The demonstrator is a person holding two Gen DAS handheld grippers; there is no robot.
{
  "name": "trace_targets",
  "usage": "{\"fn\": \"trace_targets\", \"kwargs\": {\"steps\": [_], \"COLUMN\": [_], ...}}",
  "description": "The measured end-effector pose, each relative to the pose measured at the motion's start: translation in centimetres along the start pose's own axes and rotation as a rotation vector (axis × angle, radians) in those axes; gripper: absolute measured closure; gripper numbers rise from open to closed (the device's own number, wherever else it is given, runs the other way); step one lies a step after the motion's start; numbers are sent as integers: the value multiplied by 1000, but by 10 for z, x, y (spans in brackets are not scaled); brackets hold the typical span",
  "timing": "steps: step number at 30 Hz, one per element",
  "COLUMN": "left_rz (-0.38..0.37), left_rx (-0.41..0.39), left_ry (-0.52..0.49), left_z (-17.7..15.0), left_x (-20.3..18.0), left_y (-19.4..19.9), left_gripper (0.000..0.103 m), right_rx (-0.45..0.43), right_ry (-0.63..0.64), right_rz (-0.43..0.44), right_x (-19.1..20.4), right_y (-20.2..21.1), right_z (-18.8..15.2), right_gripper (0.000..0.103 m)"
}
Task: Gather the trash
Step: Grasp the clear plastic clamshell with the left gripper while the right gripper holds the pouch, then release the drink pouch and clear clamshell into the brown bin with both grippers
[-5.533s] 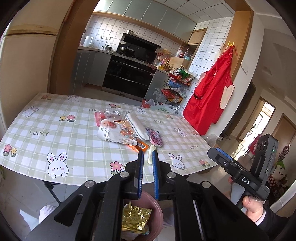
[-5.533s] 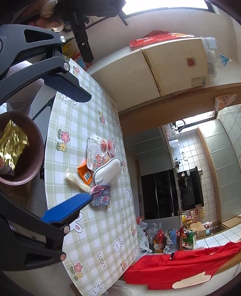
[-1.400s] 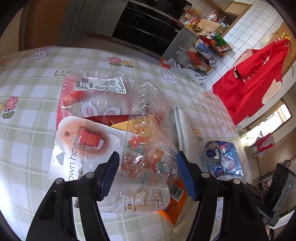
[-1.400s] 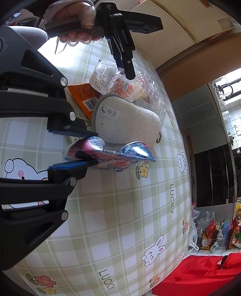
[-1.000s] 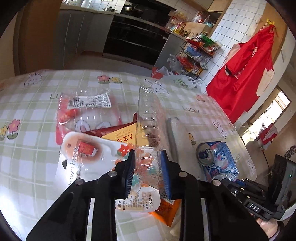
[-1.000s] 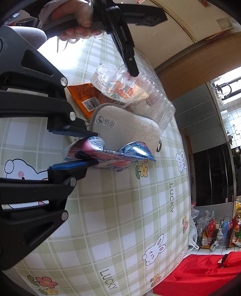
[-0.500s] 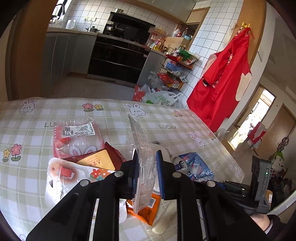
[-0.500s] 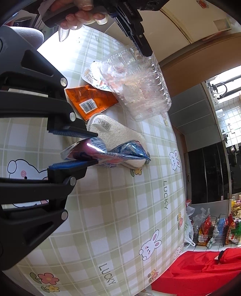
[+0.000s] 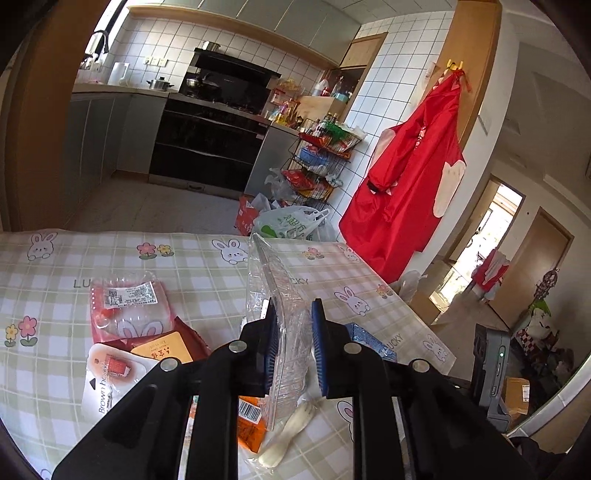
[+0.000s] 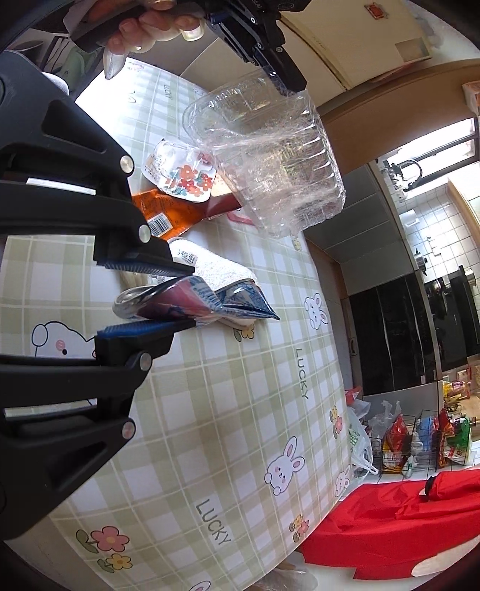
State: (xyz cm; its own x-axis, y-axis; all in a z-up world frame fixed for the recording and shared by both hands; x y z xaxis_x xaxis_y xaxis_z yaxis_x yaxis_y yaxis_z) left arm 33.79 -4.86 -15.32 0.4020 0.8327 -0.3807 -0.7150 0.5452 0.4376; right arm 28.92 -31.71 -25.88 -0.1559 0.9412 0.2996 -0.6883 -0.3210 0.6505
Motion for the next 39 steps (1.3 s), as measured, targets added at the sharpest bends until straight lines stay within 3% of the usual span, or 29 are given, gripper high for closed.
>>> {"fn": "trace_targets", "kwargs": {"steps": [11,23,32,39], "left_rz": [74,175,207,203], "left_rx": [-107,-193,-257,-296], "left_ry": [-59,-11,3,19], "left_z": [4,-43,-71,-83], "left_x": [-24,-34,-44,-50], "left_y": [108,240,303,331], "left_gripper": [86,86,86,86], "right_rx": [-77,-124,-93,-30], "right_ry": [50,145,243,303], "right_rz": [67,158,202,238], "right_x": [42,108,150,179], "right_y": [67,154,201,202], "right_z": [1,-29,-65,-90], "right_gripper": [78,78,78,78]}}
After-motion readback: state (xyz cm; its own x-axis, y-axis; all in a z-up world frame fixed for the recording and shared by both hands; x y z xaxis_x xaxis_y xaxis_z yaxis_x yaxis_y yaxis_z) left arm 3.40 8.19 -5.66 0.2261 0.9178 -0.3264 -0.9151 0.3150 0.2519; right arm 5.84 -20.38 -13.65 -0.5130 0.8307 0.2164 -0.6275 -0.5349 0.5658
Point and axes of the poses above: each gripper's, at about its wrist camera, not at the fingertips, and y roughly against the way its jaws point, x to its left, z to its top, the point moved 1 cm from there along -y, roughly the way its jaws point, and after that the axes turned 1 degree about y, right-handed, at the moved point
